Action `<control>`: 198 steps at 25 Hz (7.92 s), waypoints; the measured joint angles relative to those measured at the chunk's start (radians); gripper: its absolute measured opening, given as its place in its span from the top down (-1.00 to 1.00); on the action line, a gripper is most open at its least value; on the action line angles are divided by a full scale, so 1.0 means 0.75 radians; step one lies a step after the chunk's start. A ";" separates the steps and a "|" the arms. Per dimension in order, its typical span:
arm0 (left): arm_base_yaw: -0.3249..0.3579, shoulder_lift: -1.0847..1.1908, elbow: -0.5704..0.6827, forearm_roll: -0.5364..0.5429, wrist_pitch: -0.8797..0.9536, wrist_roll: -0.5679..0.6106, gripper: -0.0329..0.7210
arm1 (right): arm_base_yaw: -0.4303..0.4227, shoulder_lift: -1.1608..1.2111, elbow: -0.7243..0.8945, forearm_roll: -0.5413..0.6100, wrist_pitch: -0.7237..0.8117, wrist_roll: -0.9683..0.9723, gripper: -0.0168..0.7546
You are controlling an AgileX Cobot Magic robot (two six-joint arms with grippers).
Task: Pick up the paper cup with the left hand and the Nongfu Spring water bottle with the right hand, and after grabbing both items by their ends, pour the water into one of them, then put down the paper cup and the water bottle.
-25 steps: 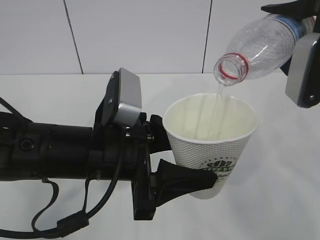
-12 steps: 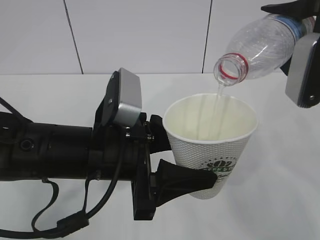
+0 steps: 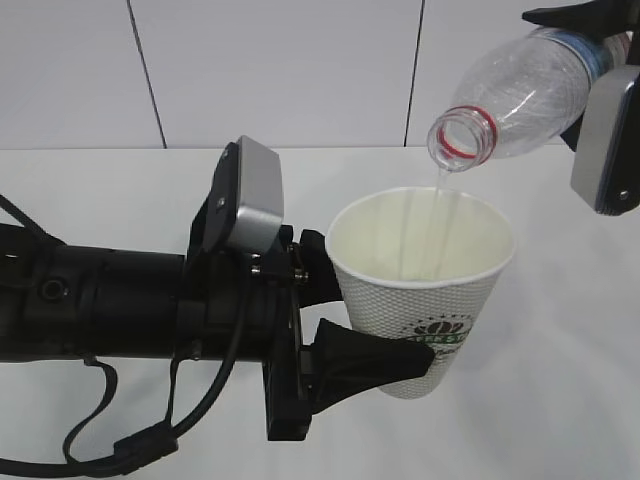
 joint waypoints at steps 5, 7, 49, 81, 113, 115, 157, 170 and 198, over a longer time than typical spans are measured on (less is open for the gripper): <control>0.000 0.000 0.000 0.000 0.000 0.000 -0.42 | 0.000 0.000 0.000 0.002 0.000 0.000 -0.29; 0.000 0.000 0.000 0.000 0.000 0.000 -0.42 | 0.000 0.000 0.000 0.002 0.000 0.000 -0.29; 0.000 0.000 0.000 0.000 0.000 0.000 -0.42 | 0.000 0.000 0.000 0.002 0.000 -0.007 -0.28; 0.000 0.000 0.000 0.002 0.000 0.000 -0.42 | 0.000 0.000 0.000 0.002 0.000 -0.014 -0.28; 0.000 0.000 0.000 0.002 0.000 0.000 -0.42 | 0.000 -0.005 0.000 0.005 0.000 -0.028 -0.28; 0.000 0.000 0.000 0.002 0.000 0.000 -0.42 | 0.000 -0.005 0.000 0.005 0.000 -0.028 -0.28; 0.000 0.000 0.000 0.002 0.000 0.000 -0.42 | 0.000 -0.005 0.000 0.005 -0.006 -0.035 -0.29; 0.000 0.000 0.000 0.010 0.000 0.000 -0.42 | 0.000 -0.005 0.000 0.005 -0.008 -0.047 -0.29; 0.000 0.000 0.000 0.036 0.000 0.000 -0.42 | 0.000 -0.005 0.000 0.005 -0.008 -0.058 -0.28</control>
